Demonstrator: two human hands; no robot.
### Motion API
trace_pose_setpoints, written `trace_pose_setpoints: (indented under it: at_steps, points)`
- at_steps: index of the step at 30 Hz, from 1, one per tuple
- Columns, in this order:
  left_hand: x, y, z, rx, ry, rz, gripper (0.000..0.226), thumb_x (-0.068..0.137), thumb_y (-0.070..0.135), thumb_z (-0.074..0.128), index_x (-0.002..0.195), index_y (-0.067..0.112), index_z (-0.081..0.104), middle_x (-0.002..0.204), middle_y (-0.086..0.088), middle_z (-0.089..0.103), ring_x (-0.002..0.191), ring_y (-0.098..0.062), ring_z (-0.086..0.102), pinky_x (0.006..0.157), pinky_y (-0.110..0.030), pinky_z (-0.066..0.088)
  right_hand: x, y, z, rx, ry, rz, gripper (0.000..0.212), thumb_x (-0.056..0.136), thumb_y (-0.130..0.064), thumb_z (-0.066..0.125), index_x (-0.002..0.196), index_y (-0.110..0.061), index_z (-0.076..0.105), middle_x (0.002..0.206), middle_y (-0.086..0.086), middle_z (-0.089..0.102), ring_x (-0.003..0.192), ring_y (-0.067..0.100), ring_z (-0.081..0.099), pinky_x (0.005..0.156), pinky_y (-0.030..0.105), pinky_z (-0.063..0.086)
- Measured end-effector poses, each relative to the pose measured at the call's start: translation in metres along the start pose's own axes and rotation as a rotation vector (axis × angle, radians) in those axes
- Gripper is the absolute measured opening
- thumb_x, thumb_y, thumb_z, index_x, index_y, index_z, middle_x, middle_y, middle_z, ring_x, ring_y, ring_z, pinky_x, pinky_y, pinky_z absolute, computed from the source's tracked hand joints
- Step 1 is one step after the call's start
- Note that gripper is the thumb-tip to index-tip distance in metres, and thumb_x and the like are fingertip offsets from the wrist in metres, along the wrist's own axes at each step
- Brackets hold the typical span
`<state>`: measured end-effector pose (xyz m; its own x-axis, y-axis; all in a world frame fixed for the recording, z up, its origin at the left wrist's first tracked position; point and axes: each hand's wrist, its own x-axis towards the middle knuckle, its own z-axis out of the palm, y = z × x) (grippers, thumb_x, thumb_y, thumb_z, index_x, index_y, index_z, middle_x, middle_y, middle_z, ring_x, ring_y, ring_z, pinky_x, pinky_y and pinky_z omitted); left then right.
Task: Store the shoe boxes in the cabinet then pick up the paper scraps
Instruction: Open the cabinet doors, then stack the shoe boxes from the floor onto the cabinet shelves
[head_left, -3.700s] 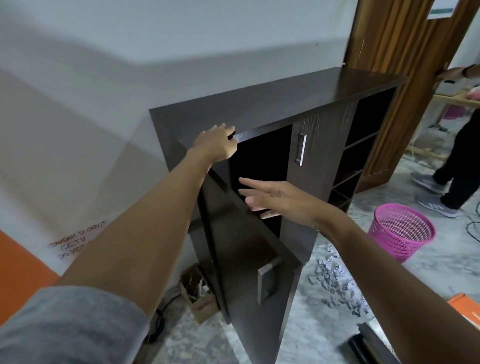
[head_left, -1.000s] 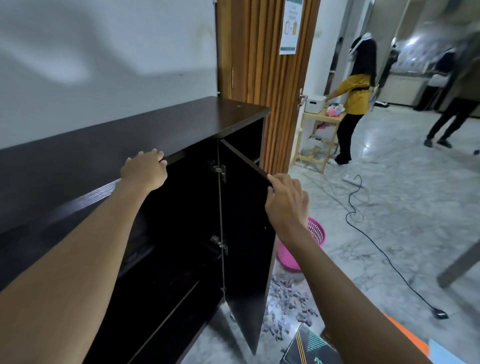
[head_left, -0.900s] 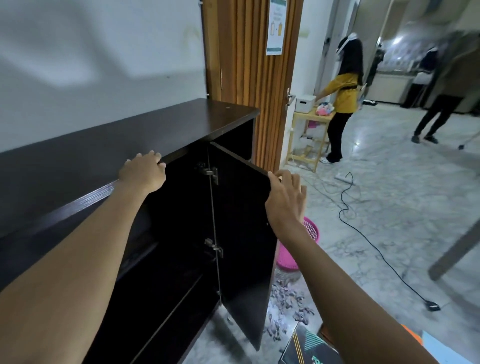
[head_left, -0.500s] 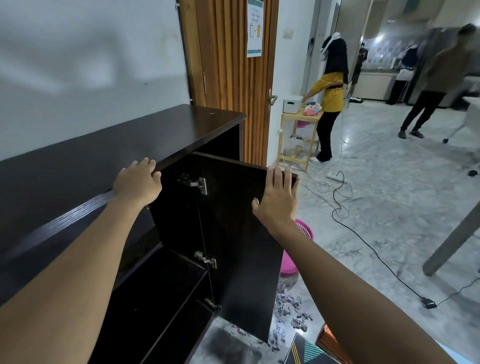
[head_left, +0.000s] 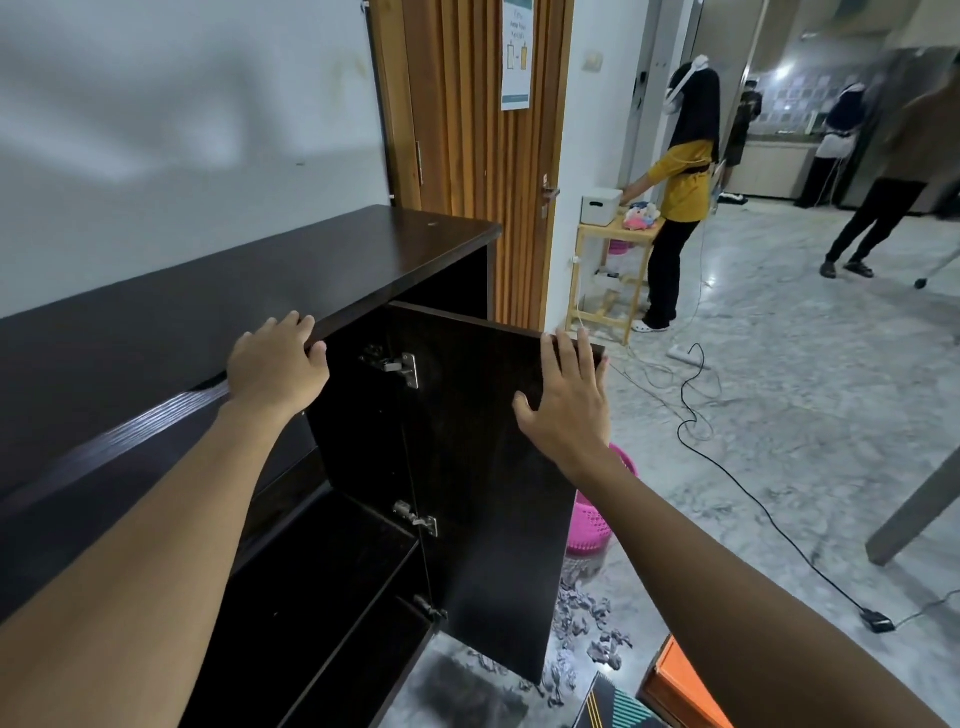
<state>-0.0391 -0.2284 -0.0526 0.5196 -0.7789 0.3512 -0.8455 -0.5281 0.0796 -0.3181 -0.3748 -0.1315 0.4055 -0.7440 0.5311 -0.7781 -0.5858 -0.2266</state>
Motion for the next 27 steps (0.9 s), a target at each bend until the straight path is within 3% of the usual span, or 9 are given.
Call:
trace_pose_setpoints:
  at_steps: [3, 7, 10, 14, 19, 22, 23, 25, 27]
  points:
    - [-0.006, 0.005, 0.000, 0.031, -0.035, -0.036, 0.059, 0.095, 0.041, 0.044, 0.145, 0.009, 0.040, 0.149, -0.009, 0.043, 0.137, -0.031, 0.039, 0.111, -0.054, 0.029, -0.013, 0.012, -0.014, 0.175, 0.018, -0.088, 0.062, 0.093, -0.031, 0.059, 0.148, -0.012, 0.039, 0.161, 0.010, 0.026, 0.152, 0.023, 0.007, 0.123, 0.047, 0.006]
    - [-0.031, 0.039, -0.009, -0.114, -0.044, -0.066, 0.063, 0.094, 0.045, 0.048, 0.148, 0.015, 0.035, 0.145, -0.010, 0.048, 0.136, -0.032, 0.040, 0.113, -0.059, 0.021, -0.056, 0.022, -0.031, 0.279, 0.088, -0.007, 0.051, 0.093, -0.028, 0.061, 0.141, -0.017, 0.050, 0.158, 0.008, 0.032, 0.148, 0.023, 0.023, 0.119, 0.048, 0.025]
    - [-0.070, 0.080, -0.005, -0.389, -0.092, -0.022, 0.057, 0.095, 0.041, 0.049, 0.146, 0.018, 0.040, 0.143, -0.005, 0.051, 0.130, -0.028, 0.048, 0.108, -0.050, 0.038, -0.106, 0.030, -0.041, 0.325, 0.062, 0.148, 0.047, 0.093, -0.033, 0.060, 0.138, -0.023, 0.051, 0.157, 0.004, 0.032, 0.145, 0.022, 0.029, 0.111, 0.046, 0.035]
    - [-0.124, 0.127, 0.016, -0.483, -0.243, 0.111, 0.049, 0.096, 0.043, 0.049, 0.140, 0.022, 0.050, 0.136, -0.001, 0.058, 0.118, -0.022, 0.058, 0.094, -0.040, 0.047, -0.171, 0.044, -0.050, 0.362, -0.003, 0.314, 0.048, 0.094, -0.035, 0.060, 0.140, -0.022, 0.051, 0.155, 0.002, 0.037, 0.141, 0.020, 0.034, 0.109, 0.042, 0.034]
    - [-0.192, 0.187, 0.050, -0.574, -0.481, 0.278, 0.043, 0.096, 0.042, 0.049, 0.134, 0.023, 0.056, 0.130, -0.002, 0.062, 0.108, -0.024, 0.063, 0.088, -0.036, 0.049, -0.260, 0.077, -0.069, 0.345, -0.087, 0.493, 0.049, 0.096, -0.038, 0.057, 0.142, -0.022, 0.049, 0.153, 0.003, 0.041, 0.141, 0.019, 0.035, 0.111, 0.039, 0.032]
    - [-0.233, 0.214, 0.073, -0.637, -0.620, 0.303, 0.026, 0.094, 0.036, 0.049, 0.108, 0.022, 0.066, 0.112, -0.003, 0.068, 0.106, -0.025, 0.064, 0.084, -0.036, 0.051, -0.309, 0.103, -0.076, 0.329, -0.114, 0.595, 0.048, 0.096, -0.033, 0.059, 0.141, -0.019, 0.051, 0.151, 0.005, 0.044, 0.140, 0.020, 0.039, 0.113, 0.035, 0.030]
    - [-0.245, 0.221, 0.083, -0.649, -0.670, 0.306, 0.016, 0.093, 0.034, 0.049, 0.090, 0.025, 0.063, 0.099, -0.002, 0.068, 0.100, -0.026, 0.065, 0.082, -0.036, 0.052, -0.322, 0.113, -0.075, 0.329, -0.114, 0.632, 0.047, 0.096, -0.032, 0.060, 0.140, -0.018, 0.052, 0.149, 0.006, 0.047, 0.139, 0.021, 0.040, 0.113, 0.033, 0.030]
    - [-0.269, 0.234, 0.106, -0.678, -0.734, 0.317, 0.023, 0.091, 0.031, 0.049, 0.068, 0.030, 0.052, 0.079, -0.001, 0.064, 0.085, -0.030, 0.064, 0.073, -0.034, 0.050, -0.350, 0.131, -0.069, 0.329, -0.125, 0.683, 0.047, 0.095, -0.032, 0.060, 0.139, -0.016, 0.054, 0.146, 0.006, 0.050, 0.137, 0.021, 0.042, 0.113, 0.033, 0.031]
    - [-0.292, 0.247, 0.131, -0.696, -0.799, 0.301, 0.023, 0.092, 0.028, 0.049, 0.074, 0.029, 0.064, 0.082, -0.002, 0.067, 0.090, -0.030, 0.065, 0.071, -0.029, 0.042, -0.375, 0.149, -0.059, 0.325, -0.167, 0.733, 0.046, 0.095, -0.033, 0.059, 0.138, -0.017, 0.054, 0.144, 0.004, 0.051, 0.136, 0.021, 0.044, 0.112, 0.035, 0.034]
